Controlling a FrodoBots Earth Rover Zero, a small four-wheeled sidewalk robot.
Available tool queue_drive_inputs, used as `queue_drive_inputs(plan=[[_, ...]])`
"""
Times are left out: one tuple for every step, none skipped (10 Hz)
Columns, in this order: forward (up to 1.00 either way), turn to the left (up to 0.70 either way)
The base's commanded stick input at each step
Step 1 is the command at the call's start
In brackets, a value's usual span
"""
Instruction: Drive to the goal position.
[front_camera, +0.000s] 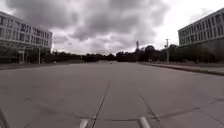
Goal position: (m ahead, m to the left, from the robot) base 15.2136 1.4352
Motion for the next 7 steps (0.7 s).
queue_drive_inputs(plan=[[1.00, 0.00], [1.00, 0.00], [1.00, 0.00], [1.00, 0.00], [1.00, 0.00], [1.00, 0.00], [1.00, 0.00]])
